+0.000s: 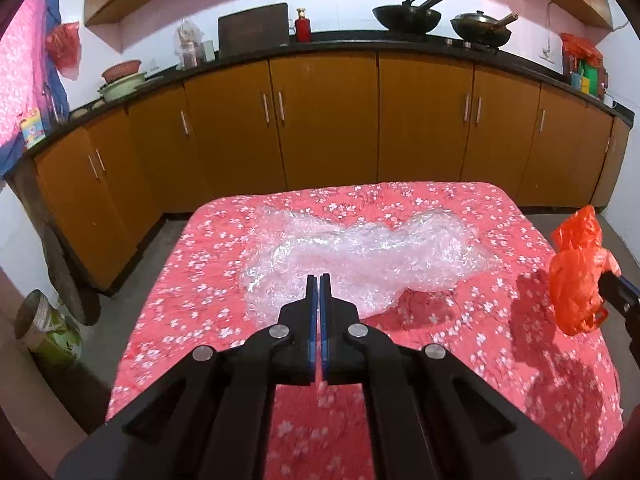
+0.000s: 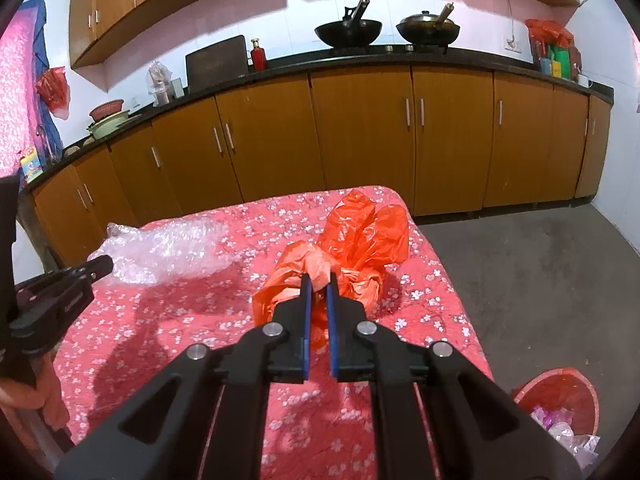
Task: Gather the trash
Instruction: 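Lift the bubble wrap with the left gripper while the right gripper lifts the red bag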
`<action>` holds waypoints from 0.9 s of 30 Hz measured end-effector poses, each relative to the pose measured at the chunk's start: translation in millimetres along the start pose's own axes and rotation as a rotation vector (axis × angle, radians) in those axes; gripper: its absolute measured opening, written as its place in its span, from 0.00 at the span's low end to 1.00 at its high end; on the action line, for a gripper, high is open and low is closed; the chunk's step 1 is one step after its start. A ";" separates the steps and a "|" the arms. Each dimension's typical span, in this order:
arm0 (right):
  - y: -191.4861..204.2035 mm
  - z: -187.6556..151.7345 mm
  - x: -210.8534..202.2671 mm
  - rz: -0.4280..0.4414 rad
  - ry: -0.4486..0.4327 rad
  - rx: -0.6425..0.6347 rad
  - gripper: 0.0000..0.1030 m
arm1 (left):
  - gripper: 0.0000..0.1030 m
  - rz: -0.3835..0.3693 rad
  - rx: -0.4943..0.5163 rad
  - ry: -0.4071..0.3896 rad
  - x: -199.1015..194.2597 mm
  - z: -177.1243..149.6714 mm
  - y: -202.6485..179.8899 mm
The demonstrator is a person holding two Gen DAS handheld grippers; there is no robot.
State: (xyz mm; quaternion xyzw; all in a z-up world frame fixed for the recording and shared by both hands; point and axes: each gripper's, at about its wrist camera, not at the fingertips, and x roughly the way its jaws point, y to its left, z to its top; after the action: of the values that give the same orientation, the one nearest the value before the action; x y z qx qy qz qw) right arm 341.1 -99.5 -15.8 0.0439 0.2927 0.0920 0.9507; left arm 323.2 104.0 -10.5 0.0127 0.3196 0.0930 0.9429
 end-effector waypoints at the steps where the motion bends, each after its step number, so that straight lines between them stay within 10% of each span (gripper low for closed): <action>1: 0.7 0.7 -4.8 0.002 -0.004 0.000 0.08 | 0.01 0.003 0.001 -0.005 -5.1 -0.2 0.1; 27: -79.8 5.4 -108.0 -0.068 -0.110 0.052 0.08 | 0.01 -0.105 0.100 -0.109 -101.4 4.1 -81.9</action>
State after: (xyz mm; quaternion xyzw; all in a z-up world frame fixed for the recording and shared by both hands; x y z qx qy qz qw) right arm 268.4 -199.5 36.9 0.0638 0.2436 0.0495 0.9665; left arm 260.4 5.1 46.8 0.0479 0.2721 0.0266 0.9607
